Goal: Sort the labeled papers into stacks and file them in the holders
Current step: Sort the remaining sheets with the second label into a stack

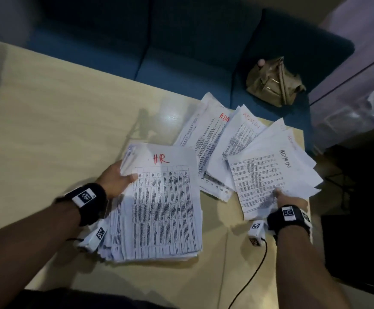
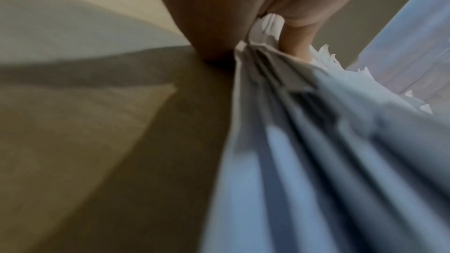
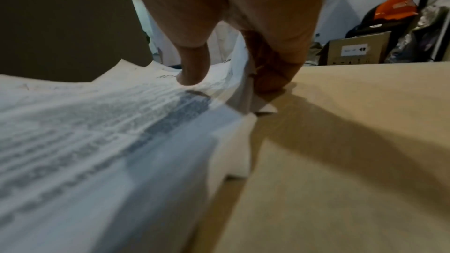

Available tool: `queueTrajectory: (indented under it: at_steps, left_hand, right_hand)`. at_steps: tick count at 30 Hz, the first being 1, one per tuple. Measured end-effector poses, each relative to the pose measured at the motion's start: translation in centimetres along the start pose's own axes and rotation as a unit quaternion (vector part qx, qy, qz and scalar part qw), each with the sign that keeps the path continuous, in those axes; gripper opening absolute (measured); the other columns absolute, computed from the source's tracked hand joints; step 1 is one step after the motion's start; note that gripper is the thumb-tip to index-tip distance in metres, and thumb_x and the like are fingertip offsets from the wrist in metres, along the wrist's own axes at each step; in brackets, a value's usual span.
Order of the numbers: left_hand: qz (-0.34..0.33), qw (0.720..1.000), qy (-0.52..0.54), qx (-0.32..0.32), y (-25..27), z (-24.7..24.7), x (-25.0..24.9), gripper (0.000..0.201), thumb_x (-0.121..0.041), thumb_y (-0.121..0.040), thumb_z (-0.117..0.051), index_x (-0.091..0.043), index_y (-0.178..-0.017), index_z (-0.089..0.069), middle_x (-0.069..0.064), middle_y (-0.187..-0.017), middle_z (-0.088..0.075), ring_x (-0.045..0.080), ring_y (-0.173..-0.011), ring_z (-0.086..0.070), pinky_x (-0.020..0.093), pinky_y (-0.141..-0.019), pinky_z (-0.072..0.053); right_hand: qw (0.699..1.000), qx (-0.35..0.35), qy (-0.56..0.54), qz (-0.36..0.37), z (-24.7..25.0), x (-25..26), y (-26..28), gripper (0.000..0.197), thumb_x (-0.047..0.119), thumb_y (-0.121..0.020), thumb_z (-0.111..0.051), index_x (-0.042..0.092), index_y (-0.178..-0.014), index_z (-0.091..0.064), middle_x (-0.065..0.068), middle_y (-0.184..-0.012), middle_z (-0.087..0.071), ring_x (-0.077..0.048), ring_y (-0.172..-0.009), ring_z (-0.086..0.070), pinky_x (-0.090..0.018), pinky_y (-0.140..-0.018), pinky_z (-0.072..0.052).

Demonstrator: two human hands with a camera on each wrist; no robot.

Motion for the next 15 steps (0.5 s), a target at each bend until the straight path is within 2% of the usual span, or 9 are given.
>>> queueTrajectory:
  at_steps: [1, 3, 6, 8, 10, 13, 15]
  left_hand:
    - [0.004, 1.0, 0.003, 0.001, -0.1, 0.0, -0.1, 0.042, -0.023, -0.092, -0.061, -0.019, -0.133, -0.05, -0.004, -0.104, -0.061, 0.025, -0.104, -0.058, 0.031, -0.072, -0.045]
    - [0.008, 1.0, 0.009, -0.002, -0.4, 0.1, -0.1, 0.041, -0.022, -0.092, -0.062, -0.018, -0.131, -0.051, -0.005, -0.101, -0.061, 0.026, -0.103, -0.059, 0.031, -0.072, -0.045]
    - [0.015, 1.0, 0.02, -0.005, -0.6, 0.3, -0.1, 0.041, -0.019, -0.091, -0.063, -0.017, -0.13, -0.052, -0.012, -0.094, -0.061, 0.021, -0.097, -0.06, 0.031, -0.072, -0.047]
    - [0.011, 1.0, 0.021, -0.003, -0.5, 0.3, -0.3, 0.041, -0.017, -0.091, -0.063, -0.015, -0.13, -0.052, -0.011, -0.094, -0.06, 0.019, -0.094, -0.059, 0.036, -0.081, -0.048]
    - [0.007, 1.0, 0.02, 0.0, -0.4, 0.3, -0.5, 0.041, -0.016, -0.091, -0.063, -0.013, -0.131, -0.052, -0.005, -0.1, -0.061, 0.026, -0.102, -0.059, 0.034, -0.084, -0.044]
    - [0.005, 1.0, 0.03, 0.009, -0.2, 0.3, -0.4, 0.044, -0.018, -0.092, -0.061, -0.013, -0.134, -0.05, 0.0, -0.11, -0.062, 0.025, -0.104, -0.058, 0.033, -0.079, -0.043]
    - [0.004, 1.0, 0.028, 0.012, 0.0, 0.2, -0.3, 0.046, -0.021, -0.093, -0.061, -0.017, -0.137, -0.047, 0.001, -0.114, -0.062, 0.02, -0.099, -0.058, 0.028, -0.072, -0.043]
  right_hand:
    - [1.0, 0.0, 0.021, -0.001, -0.4, 0.4, 0.0, 0.094, 0.054, -0.074, -0.073, -0.005, -0.136, -0.033, -0.025, -0.141, -0.039, -0.04, -0.127, -0.044, -0.05, -0.1, -0.039]
    - [1.0, 0.019, 0.021, 0.013, -1.7, 0.9, -0.5, 0.101, 0.053, -0.07, -0.073, -0.004, -0.139, -0.027, -0.025, -0.143, -0.035, -0.042, -0.131, -0.039, -0.052, -0.106, -0.035]
    - [0.998, 0.054, -0.013, 0.027, -3.1, 1.3, -1.1, 0.096, 0.042, -0.072, -0.076, 0.0, -0.143, -0.028, -0.022, -0.146, -0.038, -0.039, -0.133, -0.04, -0.051, -0.109, -0.034]
    - [0.999, 0.016, 0.015, 0.023, -2.9, 1.6, -0.2, 0.091, 0.036, -0.072, -0.08, 0.001, -0.139, -0.029, -0.023, -0.141, -0.042, -0.04, -0.129, -0.043, -0.049, -0.104, -0.04]
    - [0.996, -0.017, 0.023, 0.087, -2.5, 2.6, 1.3, 0.081, 0.024, -0.075, -0.08, 0.001, -0.136, -0.032, -0.024, -0.14, -0.041, -0.043, -0.128, -0.042, -0.052, -0.101, -0.04]
    - [0.98, -0.024, -0.001, 0.196, -3.0, 2.7, 3.4, 0.062, 0.005, -0.082, -0.069, 0.006, -0.134, -0.036, -0.021, -0.135, -0.045, -0.046, -0.12, -0.047, -0.056, -0.097, -0.043]
    - [0.975, -0.012, -0.014, 0.219, -3.1, 1.9, 5.2, 0.052, 0.005, -0.085, -0.064, 0.011, -0.129, -0.038, -0.015, -0.115, -0.055, -0.042, -0.101, -0.057, -0.05, -0.083, -0.05]
Point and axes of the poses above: each hand's wrist, its own y-axis away from the middle knuckle, its own z-axis out of the back of the hand, x = y × z, the point moved 4 cm from there along -y, towards the middle knuckle
